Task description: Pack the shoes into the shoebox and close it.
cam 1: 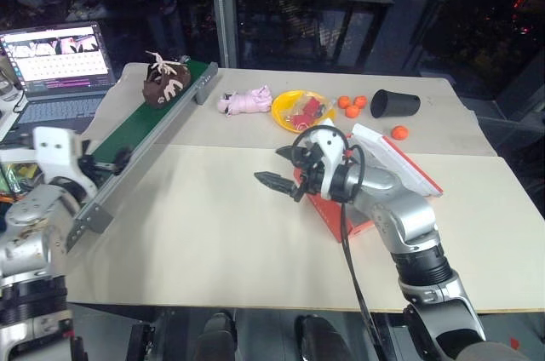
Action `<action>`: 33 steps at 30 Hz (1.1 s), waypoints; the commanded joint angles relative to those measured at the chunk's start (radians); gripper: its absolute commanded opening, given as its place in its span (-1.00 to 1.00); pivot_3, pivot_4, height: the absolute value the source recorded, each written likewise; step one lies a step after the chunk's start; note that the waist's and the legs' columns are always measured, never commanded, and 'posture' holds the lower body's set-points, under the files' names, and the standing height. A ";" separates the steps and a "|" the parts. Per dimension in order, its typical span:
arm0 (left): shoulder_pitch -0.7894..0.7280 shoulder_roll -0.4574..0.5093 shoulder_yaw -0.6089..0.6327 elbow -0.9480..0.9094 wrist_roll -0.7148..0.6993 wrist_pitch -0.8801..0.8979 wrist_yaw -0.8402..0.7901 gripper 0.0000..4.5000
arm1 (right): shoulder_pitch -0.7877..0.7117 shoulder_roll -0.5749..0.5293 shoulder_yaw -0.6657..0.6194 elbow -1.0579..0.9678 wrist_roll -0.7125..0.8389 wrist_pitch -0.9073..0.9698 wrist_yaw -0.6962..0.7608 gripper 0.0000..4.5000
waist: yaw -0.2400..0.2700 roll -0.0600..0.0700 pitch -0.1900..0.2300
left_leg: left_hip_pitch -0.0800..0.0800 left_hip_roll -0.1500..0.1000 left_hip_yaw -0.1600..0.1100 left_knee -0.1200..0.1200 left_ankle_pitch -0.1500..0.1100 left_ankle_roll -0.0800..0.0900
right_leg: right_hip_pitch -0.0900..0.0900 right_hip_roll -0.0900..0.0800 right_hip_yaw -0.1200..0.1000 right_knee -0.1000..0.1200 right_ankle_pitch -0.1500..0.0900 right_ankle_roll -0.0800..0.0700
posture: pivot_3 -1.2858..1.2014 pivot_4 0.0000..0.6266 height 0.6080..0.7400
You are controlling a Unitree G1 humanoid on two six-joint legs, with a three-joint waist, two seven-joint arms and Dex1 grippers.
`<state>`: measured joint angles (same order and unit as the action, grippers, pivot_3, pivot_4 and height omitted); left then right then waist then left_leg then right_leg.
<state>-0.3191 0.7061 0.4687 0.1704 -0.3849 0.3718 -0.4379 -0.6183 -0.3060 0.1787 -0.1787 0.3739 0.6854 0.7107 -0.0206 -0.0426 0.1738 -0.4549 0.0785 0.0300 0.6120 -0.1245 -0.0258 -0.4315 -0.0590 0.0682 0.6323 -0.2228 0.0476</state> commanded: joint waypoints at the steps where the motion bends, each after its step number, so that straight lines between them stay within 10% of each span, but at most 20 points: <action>1: 0.009 0.034 0.077 0.057 -0.012 -0.078 -0.039 1.00 | -0.031 -0.002 0.009 -0.046 0.019 -0.002 0.024 0.99 | 0.001 0.000 0.000 | 0.000 0.000 0.000 0.000 0.000 0.000 | 0.000 0.000 0.000 0.000 0.000 0.000 | 0.03 -0.52 0.94; 33: -0.029 0.052 0.023 0.338 0.034 -0.187 -0.145 1.00 | -0.020 -0.024 0.015 -0.034 0.006 -0.004 0.020 0.99 | 0.006 -0.001 -0.001 | -0.002 0.002 0.002 0.000 -0.003 -0.006 | -0.003 0.000 -0.001 0.001 0.001 -0.002 | 0.03 -0.52 0.94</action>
<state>-0.3267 0.7323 0.4876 0.4991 -0.3556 0.2163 -0.5772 -0.6285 -0.3246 0.2216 -0.1763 0.3742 0.6861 0.7355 -0.0142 -0.0436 0.1733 -0.4566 0.0802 0.0323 0.6121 -0.1277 -0.0318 -0.4350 -0.0592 0.0669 0.6338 -0.2221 0.0461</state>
